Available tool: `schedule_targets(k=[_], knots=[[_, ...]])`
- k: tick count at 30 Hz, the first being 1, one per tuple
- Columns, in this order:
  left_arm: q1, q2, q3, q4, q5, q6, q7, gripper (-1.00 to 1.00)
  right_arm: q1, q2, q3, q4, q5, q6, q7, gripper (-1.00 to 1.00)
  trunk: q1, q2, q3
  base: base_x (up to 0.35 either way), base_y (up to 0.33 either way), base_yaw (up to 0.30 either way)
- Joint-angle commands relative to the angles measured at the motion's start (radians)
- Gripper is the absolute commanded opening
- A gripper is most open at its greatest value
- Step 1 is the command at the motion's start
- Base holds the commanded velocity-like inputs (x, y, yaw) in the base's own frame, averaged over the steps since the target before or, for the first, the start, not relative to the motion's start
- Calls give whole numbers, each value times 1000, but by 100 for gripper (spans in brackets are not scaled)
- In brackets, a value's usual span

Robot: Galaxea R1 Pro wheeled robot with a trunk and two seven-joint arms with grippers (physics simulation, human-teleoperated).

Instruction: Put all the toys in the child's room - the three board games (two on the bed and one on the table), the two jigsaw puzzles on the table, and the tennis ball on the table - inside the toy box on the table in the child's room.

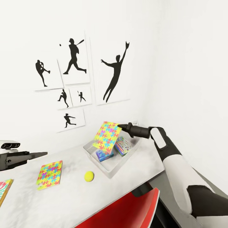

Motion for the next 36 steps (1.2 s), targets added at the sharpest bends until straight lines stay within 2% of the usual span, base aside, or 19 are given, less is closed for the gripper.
schedule_targets(k=[1,5,9,16,24,31,36], knots=[[-1,1,0,0,0,11,-4,100,-12,-1,-1,22,2,-6,3,-100,4,-9,-5,0,0,0],[-1,1,0,0,0,11,-4,100,-67,-8,-1,130,7,-61,-12,-100,20,-37,-18,0,0,0],[-1,1,0,1,0,11,-4,100,-86,-9,-1,173,10,-75,-58,-100,35,-65,-30,0,0,0],[-1,1,0,1,0,11,-4,100,-92,0,0,183,12,-78,-146,-100,62,-114,-52,0,0,0],[-1,1,0,1,0,11,-4,100,-92,-4,-1,187,8,-78,-159,-100,92,-170,-77,0,0,0],[-1,1,0,1,0,11,-4,100,-94,4,-1,189,10,-80,-164,-100,119,-219,-99,0,0,0],[-1,1,0,1,0,11,-4,100,-132,6,-2,223,6,-82,-203,-100,135,-247,-112,0,0,0]])
